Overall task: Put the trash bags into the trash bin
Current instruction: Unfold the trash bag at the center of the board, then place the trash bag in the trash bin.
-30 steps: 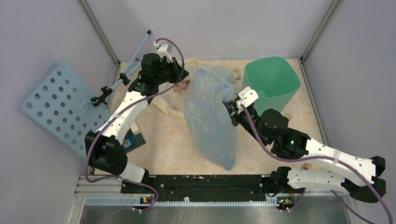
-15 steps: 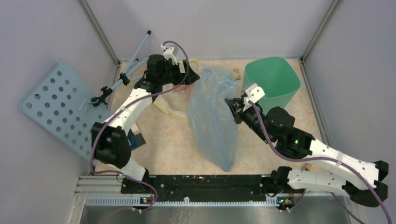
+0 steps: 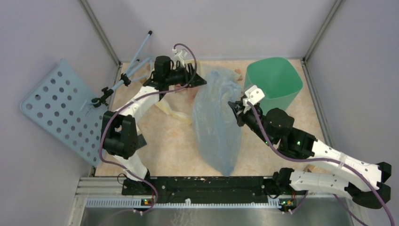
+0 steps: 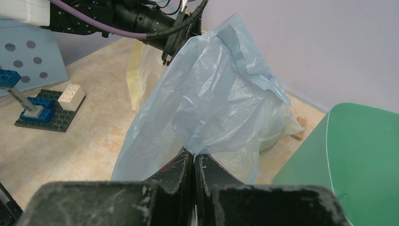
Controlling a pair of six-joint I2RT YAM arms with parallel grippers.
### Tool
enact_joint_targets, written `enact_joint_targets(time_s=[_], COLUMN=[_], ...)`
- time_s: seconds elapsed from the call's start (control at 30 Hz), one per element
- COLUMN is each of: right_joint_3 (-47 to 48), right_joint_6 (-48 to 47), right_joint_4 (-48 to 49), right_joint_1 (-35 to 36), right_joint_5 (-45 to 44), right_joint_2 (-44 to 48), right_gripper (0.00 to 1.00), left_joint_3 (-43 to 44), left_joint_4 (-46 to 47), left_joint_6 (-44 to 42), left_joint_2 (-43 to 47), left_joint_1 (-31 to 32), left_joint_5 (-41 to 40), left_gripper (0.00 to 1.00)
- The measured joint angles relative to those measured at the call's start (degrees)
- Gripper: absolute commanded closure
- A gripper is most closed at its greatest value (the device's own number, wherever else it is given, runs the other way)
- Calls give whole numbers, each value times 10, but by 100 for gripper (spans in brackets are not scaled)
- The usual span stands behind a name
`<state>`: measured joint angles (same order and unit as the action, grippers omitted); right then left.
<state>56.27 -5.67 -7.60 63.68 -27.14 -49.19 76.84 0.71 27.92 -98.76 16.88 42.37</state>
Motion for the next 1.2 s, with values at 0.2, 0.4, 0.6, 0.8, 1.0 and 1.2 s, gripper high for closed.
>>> enact_joint_targets(time_s=[0.2, 0.4, 0.6, 0.8, 1.0, 1.2], right_joint_3=[0, 0, 0, 0, 5, 37], right_joint_6=[9, 18, 23, 25, 23, 11], right_joint_4=[-11, -25, -33, -45, -57, -45], right_joint_1=[0, 0, -1, -1, -1, -1], right_joint_5=[-4, -10, -24, -27, -55, -104], right_joint_2=[0, 14, 51, 68, 71, 55], right_gripper=[100, 100, 100, 100, 100, 100], left_joint_3=[-7, -9, -15, -17, -38, -43], left_joint_4=[61, 73, 68, 57, 74, 105], left_joint_6=[39, 50, 50, 47, 68, 106], left_joint_2=[-1, -1, 17, 73, 158, 206], left_joint_1=[-9, -16, -16, -16, -16, -16], left_joint_5=[52, 76, 77, 72, 62, 57], left_gripper=[100, 100, 100, 100, 100, 100])
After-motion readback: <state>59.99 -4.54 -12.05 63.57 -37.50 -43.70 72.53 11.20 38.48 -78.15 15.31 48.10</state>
